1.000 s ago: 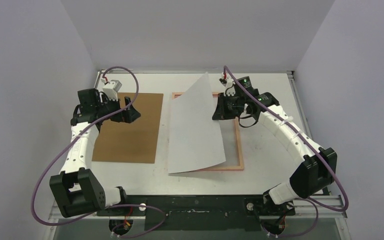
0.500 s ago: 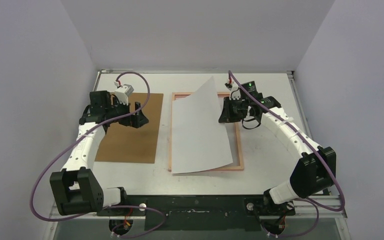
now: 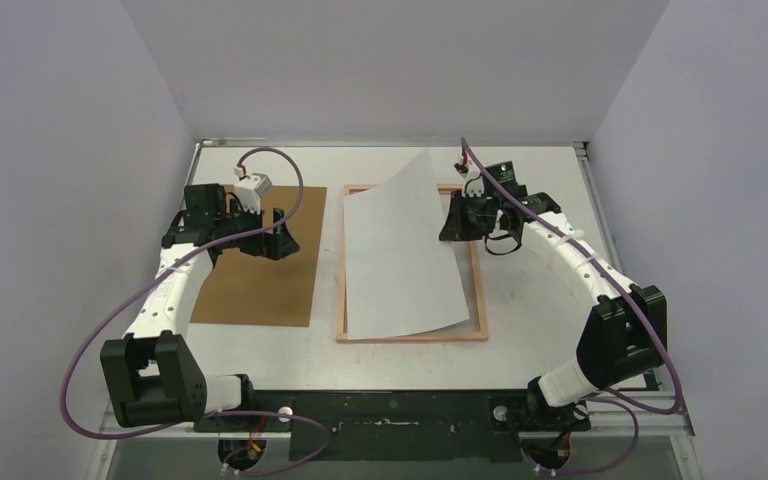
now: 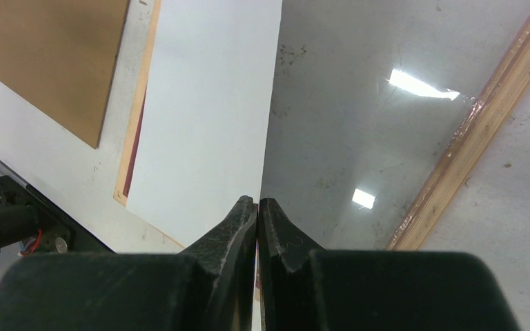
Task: Put the photo into the frame
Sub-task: Turn over the photo from the photo frame.
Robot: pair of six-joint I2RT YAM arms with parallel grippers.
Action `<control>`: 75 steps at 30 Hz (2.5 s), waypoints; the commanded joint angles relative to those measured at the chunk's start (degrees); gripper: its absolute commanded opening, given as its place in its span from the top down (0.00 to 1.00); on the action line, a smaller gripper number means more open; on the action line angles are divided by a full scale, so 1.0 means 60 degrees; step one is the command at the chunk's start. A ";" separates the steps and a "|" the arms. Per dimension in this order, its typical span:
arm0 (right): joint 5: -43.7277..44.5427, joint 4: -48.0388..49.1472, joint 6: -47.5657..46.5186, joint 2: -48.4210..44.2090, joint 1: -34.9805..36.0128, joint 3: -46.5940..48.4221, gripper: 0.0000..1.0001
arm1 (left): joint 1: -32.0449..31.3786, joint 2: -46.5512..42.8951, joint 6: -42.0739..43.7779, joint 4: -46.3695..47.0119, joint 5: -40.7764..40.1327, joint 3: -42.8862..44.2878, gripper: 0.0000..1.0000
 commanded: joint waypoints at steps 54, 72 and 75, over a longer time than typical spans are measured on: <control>-0.0484 0.2404 0.0408 0.0908 -0.1007 -0.1267 0.89 | -0.0149 0.0013 0.0297 -0.0652 -0.0120 0.0667 0.04; 0.2287 0.1235 0.0285 0.0616 -0.0744 -0.0536 0.10 | -0.0115 0.0133 0.0494 -0.1064 -0.0277 0.1075 0.04; 0.3071 0.0957 0.0614 0.0244 -0.0617 -0.0272 0.10 | 0.0084 0.0205 0.0330 -0.1088 -0.0456 0.1335 0.04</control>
